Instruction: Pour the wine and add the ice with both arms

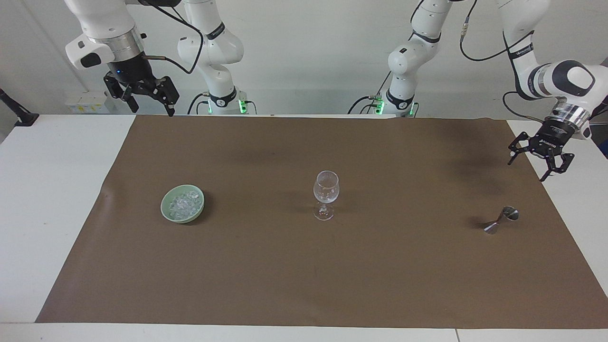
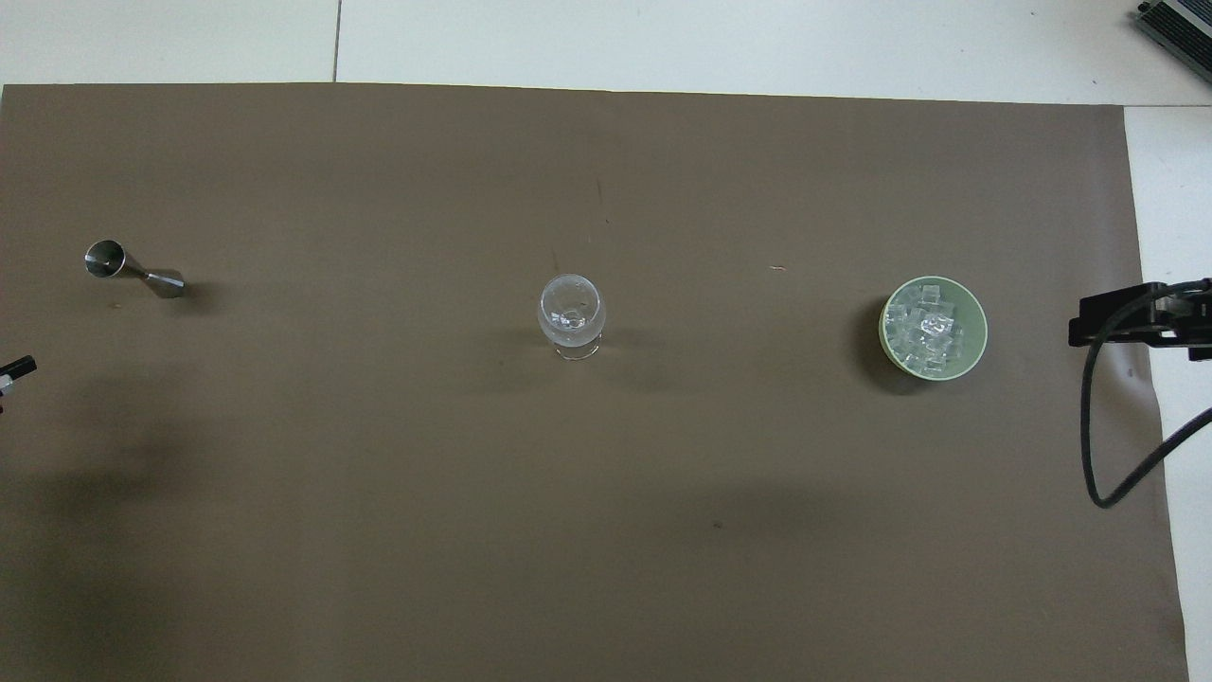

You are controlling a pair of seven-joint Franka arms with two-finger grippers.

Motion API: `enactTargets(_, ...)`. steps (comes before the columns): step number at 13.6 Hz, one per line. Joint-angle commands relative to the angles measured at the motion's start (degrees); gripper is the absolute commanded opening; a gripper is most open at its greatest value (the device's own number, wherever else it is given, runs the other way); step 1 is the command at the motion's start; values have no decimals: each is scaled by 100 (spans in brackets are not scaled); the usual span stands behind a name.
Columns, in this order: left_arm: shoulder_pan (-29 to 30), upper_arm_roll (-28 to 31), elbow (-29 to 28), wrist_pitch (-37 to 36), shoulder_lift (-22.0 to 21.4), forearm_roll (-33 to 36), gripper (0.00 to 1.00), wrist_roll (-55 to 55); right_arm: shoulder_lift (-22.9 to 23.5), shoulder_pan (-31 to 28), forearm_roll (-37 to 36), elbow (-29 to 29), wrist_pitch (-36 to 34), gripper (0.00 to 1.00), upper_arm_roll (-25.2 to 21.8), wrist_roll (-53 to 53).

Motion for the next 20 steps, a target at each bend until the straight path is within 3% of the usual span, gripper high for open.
enactTargets(1,176,-74,44,41,326,-378,100,51,-76,23,16,-60,-54,100,-14,-37)
enactTargets(13,97,-74,45,103,854,-1530,100,886,-76,23,16,-60,-54,100,-14,-37)
enactTargets(20,-35,-82,194,270,1284,-1864,100,1202,-76,23,16,-60,-54,100,-14,-37)
